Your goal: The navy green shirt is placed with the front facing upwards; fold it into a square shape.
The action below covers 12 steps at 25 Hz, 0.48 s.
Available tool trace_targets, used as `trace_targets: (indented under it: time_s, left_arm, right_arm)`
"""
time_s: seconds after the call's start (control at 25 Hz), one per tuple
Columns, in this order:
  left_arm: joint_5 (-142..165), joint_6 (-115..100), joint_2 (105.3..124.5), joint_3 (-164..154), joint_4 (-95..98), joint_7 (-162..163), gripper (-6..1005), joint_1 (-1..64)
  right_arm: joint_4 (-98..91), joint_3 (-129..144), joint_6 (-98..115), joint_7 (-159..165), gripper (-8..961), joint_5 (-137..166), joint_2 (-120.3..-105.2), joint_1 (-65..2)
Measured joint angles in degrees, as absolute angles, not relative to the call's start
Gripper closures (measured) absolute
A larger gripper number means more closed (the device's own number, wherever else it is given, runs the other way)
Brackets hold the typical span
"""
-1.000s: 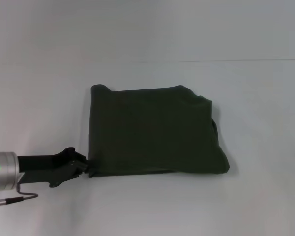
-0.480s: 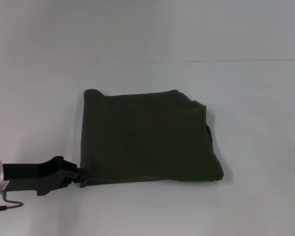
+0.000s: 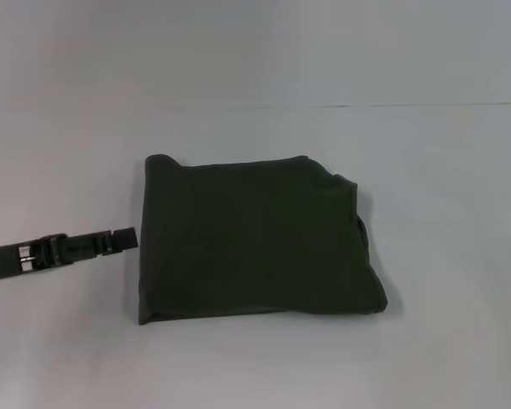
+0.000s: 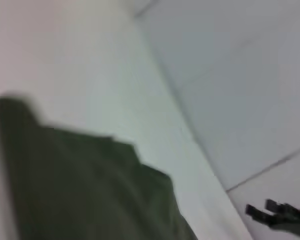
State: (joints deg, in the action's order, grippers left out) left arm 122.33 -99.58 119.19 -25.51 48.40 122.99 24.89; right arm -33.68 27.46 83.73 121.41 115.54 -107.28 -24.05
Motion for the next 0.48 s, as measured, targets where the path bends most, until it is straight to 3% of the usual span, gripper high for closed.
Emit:
trace_targets:
  time_s: [0.16,0.24,0.28,0.48]
  left_arm:
    - [122.97,-99.72,117.52,-27.22,48.25,116.57,427,28.43]
    - [124.44,-99.62,116.11,-28.35,48.06,114.79,360,30.87]
    - [125.02,-99.63,115.7,-28.55,48.02,113.97,341,31.73]
    - [128.59,-99.31,114.18,-31.32,48.21,108.05,247,36.31]
  right_arm:
    - [-34.98,29.98,84.26,114.74,189,118.1,-107.15,-26.16]
    - [-38.64,34.3,84.19,109.86,189,119.14,-108.51,-27.99]
    - [-38.64,34.3,84.19,109.86,189,119.14,-108.51,-27.99]
    - [-47.05,39.58,81.96,105.77,189,121.65,-114.83,-31.47]
